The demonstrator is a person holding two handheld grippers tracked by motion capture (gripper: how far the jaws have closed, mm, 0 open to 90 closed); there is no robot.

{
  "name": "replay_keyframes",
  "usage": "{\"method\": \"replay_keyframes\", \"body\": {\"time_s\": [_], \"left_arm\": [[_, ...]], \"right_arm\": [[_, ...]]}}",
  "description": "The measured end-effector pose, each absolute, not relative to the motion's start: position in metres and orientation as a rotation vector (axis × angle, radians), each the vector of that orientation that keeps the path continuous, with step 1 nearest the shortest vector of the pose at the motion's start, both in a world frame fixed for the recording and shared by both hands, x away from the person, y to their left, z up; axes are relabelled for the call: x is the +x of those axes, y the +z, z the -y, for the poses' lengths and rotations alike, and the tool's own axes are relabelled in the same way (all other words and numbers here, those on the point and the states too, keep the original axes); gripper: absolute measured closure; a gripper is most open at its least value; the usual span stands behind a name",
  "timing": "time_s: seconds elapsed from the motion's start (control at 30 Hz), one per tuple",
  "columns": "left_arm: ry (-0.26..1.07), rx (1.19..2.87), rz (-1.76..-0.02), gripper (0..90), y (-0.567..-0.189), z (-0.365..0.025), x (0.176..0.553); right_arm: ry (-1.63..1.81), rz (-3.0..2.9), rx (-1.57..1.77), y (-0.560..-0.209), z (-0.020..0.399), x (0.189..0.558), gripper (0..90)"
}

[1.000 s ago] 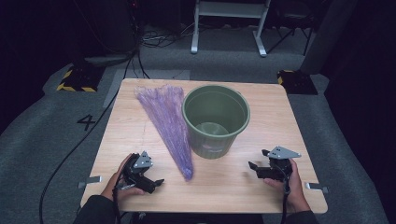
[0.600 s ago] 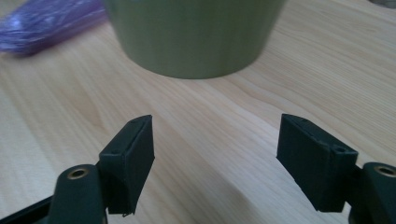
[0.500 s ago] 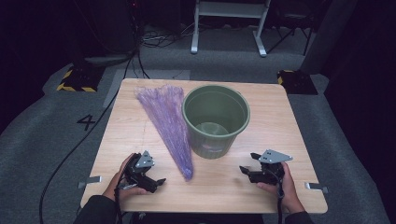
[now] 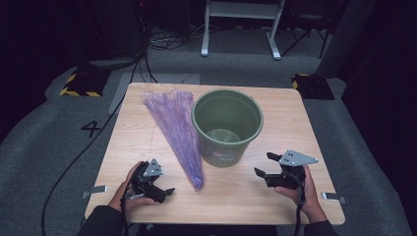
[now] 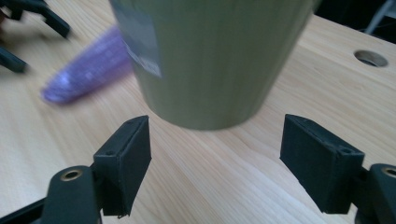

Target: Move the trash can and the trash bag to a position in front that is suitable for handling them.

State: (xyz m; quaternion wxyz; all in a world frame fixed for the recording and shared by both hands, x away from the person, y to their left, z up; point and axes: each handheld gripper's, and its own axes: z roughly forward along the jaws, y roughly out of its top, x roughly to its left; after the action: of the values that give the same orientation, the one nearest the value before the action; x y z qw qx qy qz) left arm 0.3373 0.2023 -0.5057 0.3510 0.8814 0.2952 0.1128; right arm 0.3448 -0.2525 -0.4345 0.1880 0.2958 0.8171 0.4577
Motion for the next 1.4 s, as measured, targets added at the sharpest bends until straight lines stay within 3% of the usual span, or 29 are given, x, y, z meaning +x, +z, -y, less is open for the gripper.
{"method": "replay_keyframes", "body": {"time_s": [0.5, 1.1, 1.23, 1.4], "left_arm": [[0.288, 2.282, -0.759, 0.2, -0.506, -0.201, 0.338], [0.288, 2.284, -0.756, 0.1, -0.506, -0.201, 0.338], [0.288, 2.284, -0.756, 0.1, -0.506, -0.201, 0.338], [0.288, 2.284, -0.756, 0.1, -0.506, -0.201, 0.338]], "right_arm": [[1.339, -2.268, 0.666, -0.354, 0.237, 0.341, 24.2], [1.356, -2.331, 0.530, -0.328, 0.205, 0.356, 25.7], [1.341, -2.374, 0.512, -0.329, 0.195, 0.362, 30.3], [1.238, -2.428, 0.445, -0.334, 0.174, 0.366, 47.1]]}}
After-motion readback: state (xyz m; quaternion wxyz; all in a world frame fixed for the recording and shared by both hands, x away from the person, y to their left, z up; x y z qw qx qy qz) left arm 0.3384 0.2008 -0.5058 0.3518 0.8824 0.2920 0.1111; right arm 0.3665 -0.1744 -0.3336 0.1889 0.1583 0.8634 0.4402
